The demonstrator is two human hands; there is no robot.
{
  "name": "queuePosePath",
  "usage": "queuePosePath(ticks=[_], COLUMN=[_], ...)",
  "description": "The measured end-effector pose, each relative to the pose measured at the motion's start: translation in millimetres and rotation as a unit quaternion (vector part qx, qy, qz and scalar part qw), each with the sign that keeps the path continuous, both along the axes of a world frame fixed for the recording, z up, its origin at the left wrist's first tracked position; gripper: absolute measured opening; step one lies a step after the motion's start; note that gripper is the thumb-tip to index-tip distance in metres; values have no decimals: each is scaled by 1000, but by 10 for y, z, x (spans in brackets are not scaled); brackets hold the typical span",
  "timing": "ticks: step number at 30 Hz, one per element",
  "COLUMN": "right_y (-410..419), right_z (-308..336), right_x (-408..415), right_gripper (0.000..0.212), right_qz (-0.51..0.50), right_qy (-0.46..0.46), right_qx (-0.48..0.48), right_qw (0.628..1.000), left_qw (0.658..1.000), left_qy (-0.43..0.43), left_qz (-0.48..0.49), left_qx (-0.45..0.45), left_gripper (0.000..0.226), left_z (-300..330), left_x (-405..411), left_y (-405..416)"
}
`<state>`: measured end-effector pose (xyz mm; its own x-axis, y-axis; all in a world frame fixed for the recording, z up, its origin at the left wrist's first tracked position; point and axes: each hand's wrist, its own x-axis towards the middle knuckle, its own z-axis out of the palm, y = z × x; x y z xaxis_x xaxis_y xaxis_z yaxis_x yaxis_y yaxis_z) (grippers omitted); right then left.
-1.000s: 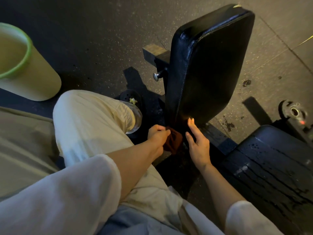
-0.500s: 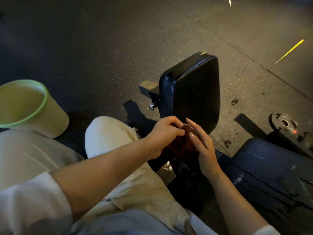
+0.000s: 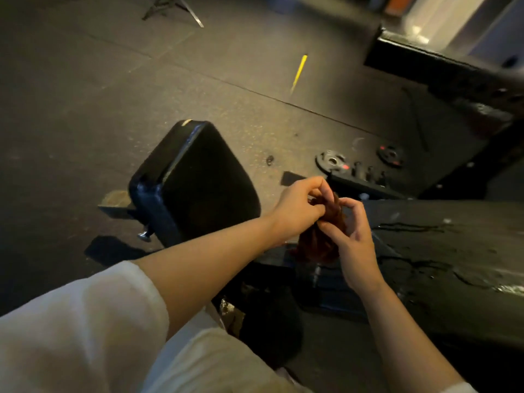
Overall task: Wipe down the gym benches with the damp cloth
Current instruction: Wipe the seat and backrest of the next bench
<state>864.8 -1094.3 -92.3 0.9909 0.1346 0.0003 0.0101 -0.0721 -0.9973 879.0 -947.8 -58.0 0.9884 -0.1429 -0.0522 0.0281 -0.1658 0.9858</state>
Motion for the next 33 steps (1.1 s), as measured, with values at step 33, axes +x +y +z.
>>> queuePosePath(ticks=[33], right_y=[-1729], right_z=[-267], right_x=[-645], right_gripper=[57], right_qz=[-237], right_qy=[-39], right_qx=[-735], right_qw=[635], left_qw=[929], left_qy=[-190], left_qz=[-245], left_qx=[204], left_gripper=[51], left_z=[-1055], left_x=[269], left_y=[-1322])
